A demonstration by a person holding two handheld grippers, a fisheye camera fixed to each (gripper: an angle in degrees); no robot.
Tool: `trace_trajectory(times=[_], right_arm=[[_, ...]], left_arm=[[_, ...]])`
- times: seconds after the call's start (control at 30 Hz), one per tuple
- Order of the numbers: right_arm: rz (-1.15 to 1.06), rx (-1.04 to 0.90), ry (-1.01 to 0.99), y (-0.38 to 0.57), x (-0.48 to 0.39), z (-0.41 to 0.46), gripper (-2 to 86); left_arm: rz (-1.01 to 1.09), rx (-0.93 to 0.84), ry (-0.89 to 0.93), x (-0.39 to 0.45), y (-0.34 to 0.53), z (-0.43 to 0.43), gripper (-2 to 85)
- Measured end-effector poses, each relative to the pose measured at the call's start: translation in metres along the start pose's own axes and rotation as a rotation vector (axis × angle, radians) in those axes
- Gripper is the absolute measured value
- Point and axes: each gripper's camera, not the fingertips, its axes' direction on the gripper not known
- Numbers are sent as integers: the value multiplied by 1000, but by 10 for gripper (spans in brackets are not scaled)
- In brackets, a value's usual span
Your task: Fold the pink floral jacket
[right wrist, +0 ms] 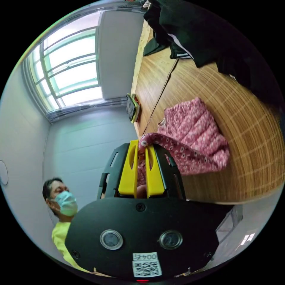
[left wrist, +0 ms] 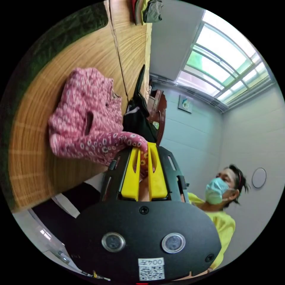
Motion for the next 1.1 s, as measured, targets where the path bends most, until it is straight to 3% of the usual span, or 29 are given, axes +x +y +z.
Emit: trace_trajectory(times=[0.17, 0.3, 0.37, 0.47, 0.57, 0.63, 0.7, 0.83, 0.9, 0.97, 1.0, 1.1], right_arm=[[175, 83, -93, -114, 80, 80, 57], [57, 196, -95, -100, 78, 83, 73], [-184, 121, 88, -69, 45, 96, 98], [-400, -65, 411, -21, 22, 150, 171], [-474, -59, 681, -3, 33, 190, 179], [-476, -43, 769, -13, 44, 207, 173], [-476, -74, 833, -28, 53, 228, 171], [-487, -163, 1020, -57, 60, 276, 178], [-461, -260, 1003, -62, 73, 293, 126], [-573, -270, 1048, -47, 61, 306, 65], [-617, -250, 1073, -40, 54, 307, 61], [-759, -33, 1072, -7, 22, 291, 53]], left_arm=[[-174, 68, -36, -56, -93, 15, 82], [-212, 114, 51, -67, -87, 11, 91], [-213, 118, 98, -68, -83, 7, 91], [-210, 174, 19, -63, -87, -5, 91], [-67, 210, -10, -35, -107, 4, 90], [-7, 148, -187, -16, -120, 19, 83], [-110, 160, -379, -12, -119, 19, 77], [-6, 464, 56, -1, -88, -14, 80], [-10, 664, 96, 0, -64, -37, 85], [11, 783, 193, 1, -43, -48, 85], [88, 813, 189, 18, -34, -46, 80], [331, 633, -140, 93, -22, -1, 55]])
